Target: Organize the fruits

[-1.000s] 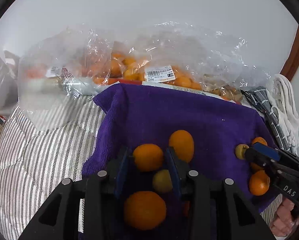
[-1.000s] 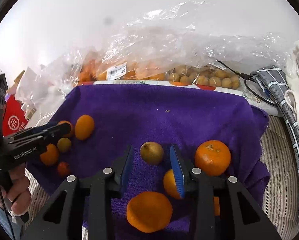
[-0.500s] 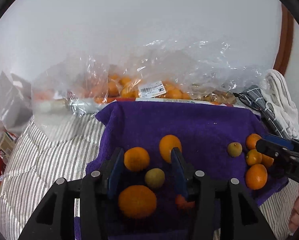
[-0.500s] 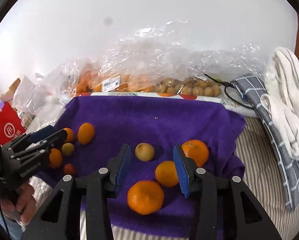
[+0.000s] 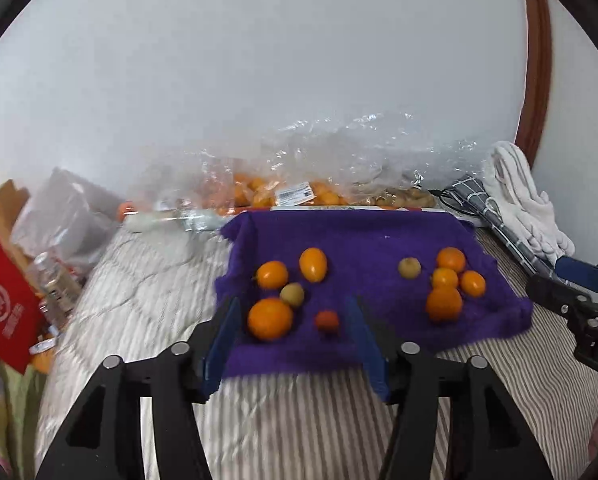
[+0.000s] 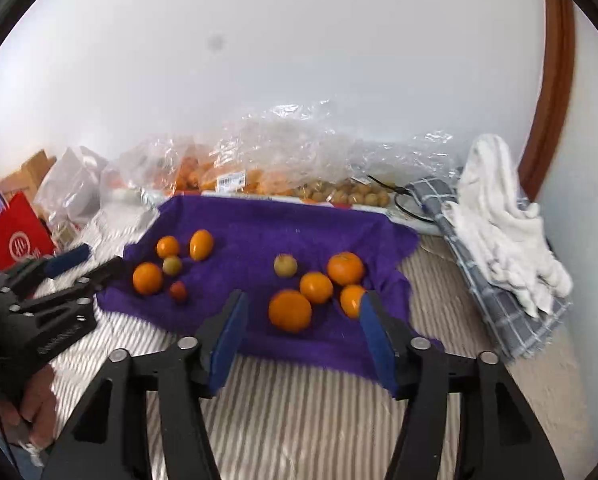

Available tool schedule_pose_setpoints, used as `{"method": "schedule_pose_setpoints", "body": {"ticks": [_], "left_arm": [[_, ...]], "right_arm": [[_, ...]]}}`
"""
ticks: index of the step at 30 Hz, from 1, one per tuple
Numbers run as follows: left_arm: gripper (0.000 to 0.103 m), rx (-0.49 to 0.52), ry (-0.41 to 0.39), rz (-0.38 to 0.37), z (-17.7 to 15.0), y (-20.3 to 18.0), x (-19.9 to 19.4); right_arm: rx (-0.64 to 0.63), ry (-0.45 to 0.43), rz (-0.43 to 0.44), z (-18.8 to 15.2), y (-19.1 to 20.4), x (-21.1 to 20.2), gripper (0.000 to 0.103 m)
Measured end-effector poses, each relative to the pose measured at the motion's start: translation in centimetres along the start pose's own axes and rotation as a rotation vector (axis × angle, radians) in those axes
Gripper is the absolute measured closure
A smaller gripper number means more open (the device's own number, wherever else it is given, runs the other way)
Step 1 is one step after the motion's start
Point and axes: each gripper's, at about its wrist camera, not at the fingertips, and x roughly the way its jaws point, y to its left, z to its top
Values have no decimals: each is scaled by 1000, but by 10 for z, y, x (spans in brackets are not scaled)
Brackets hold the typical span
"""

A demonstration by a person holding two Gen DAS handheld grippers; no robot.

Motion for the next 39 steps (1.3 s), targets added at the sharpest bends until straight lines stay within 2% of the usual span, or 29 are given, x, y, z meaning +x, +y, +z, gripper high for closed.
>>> {"method": "schedule_pose_setpoints", "body": {"ticks": [2, 4, 9, 12, 15, 24, 30, 39], "left_arm": [[41, 1, -13, 7, -7, 2, -20], [38, -9, -24, 2, -13, 3, -41], [37, -11, -7, -47, -23, 0, -82], [33, -7, -47, -24, -27, -3, -106], [32, 10, -76, -1, -30, -9, -125], [31, 26, -95, 14, -35, -24, -146], [31, 3, -90, -6, -38, -27, -148], [31, 3, -75, -9, -43, -31, -146]], "right_arm": [[12, 18, 13, -10, 1, -12, 44], [37, 21, 25, -21, 0, -25, 39], [33, -59, -11, -45, 0, -67, 18], [33, -87, -34, -54, -3, -90, 14], [69, -108, -14, -60, -13, -109, 10], [94, -120, -4, -76, -29, -134, 10], [72, -114, -44, -81, -27, -138, 10], [93, -109, -41, -85, -32, -140, 10]]}}
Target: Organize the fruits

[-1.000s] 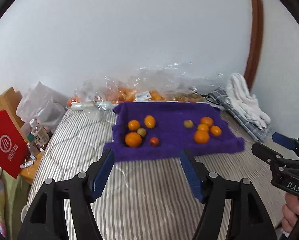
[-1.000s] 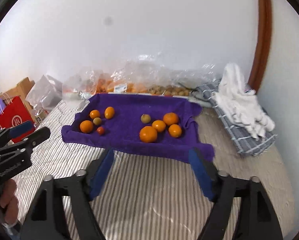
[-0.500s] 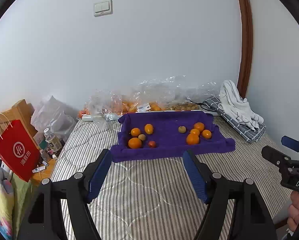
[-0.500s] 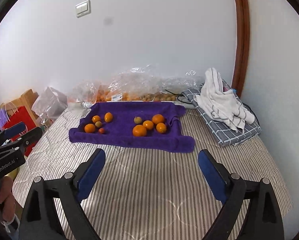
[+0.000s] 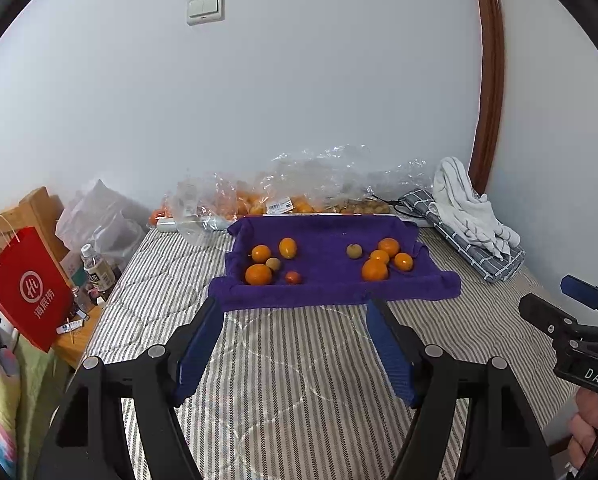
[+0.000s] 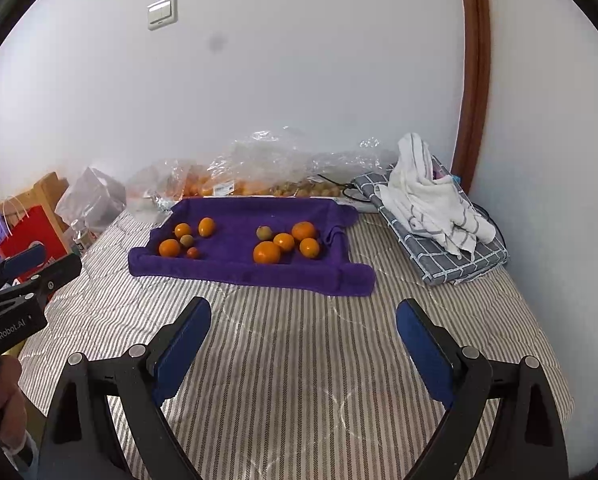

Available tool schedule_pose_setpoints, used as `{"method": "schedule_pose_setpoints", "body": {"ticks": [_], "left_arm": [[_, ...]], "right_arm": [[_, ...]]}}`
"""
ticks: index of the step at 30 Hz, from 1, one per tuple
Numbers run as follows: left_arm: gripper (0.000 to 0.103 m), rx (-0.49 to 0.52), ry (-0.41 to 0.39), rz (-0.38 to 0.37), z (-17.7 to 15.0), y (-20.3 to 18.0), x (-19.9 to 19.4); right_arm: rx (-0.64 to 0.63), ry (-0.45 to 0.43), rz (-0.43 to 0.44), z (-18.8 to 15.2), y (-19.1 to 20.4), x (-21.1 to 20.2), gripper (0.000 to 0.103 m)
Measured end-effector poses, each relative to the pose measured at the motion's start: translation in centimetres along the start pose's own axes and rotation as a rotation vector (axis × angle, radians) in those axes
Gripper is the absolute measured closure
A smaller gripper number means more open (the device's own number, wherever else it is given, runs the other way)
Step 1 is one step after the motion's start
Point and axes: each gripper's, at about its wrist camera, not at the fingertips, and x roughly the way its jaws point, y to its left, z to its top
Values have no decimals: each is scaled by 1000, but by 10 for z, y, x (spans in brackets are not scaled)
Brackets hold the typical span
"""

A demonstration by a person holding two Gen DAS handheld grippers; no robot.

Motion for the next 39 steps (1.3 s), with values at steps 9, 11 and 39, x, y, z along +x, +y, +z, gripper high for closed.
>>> {"method": "schedule_pose_setpoints", "body": {"ticks": [9, 11, 39], "left_arm": [[31, -2, 0, 3, 1, 0, -1], [31, -3, 0, 3, 1, 0, -1], [31, -3, -11, 8, 6, 3, -5]], "right_arm": [[22, -7, 0, 1, -6, -4, 10], [25, -7, 0, 2, -6, -5, 10], [26, -17, -5, 2, -5, -10, 10]]}}
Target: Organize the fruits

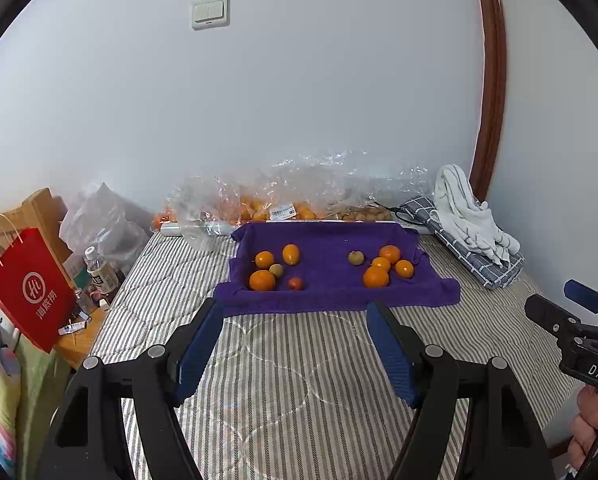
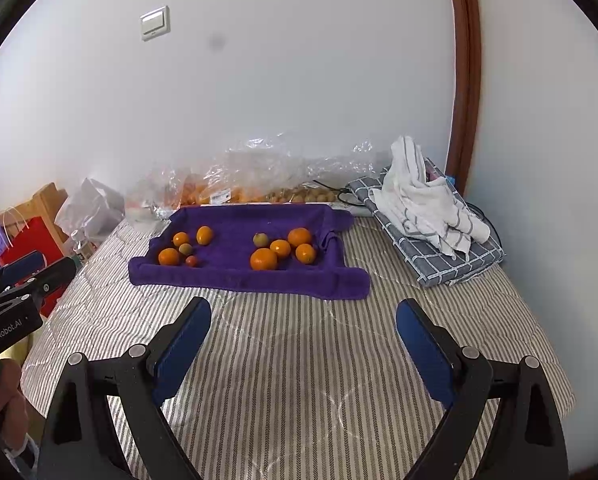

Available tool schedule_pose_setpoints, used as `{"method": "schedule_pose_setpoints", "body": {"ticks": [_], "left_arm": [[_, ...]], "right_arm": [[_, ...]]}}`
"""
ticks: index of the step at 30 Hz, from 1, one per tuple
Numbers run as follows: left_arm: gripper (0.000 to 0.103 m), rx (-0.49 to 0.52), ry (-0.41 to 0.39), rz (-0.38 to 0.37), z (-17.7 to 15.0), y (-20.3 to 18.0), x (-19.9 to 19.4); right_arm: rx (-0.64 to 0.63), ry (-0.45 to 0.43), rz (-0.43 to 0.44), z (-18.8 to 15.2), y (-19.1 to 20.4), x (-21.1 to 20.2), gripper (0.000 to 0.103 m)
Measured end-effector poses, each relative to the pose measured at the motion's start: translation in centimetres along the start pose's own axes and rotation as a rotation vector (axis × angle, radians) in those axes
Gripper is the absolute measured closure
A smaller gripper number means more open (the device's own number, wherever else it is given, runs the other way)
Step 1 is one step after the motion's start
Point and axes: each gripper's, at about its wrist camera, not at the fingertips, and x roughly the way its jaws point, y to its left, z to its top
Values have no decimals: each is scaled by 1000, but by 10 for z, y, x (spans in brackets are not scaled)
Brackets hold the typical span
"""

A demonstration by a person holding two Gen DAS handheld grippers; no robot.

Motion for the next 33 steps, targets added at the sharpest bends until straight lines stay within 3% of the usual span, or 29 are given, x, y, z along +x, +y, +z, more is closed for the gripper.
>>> {"method": "schedule_pose_setpoints", "body": {"ticks": [33], "left_arm": [[29, -6, -9, 0, 4, 0, -2]], "right_arm": [[-40, -2, -23, -1, 9, 4, 10]]}}
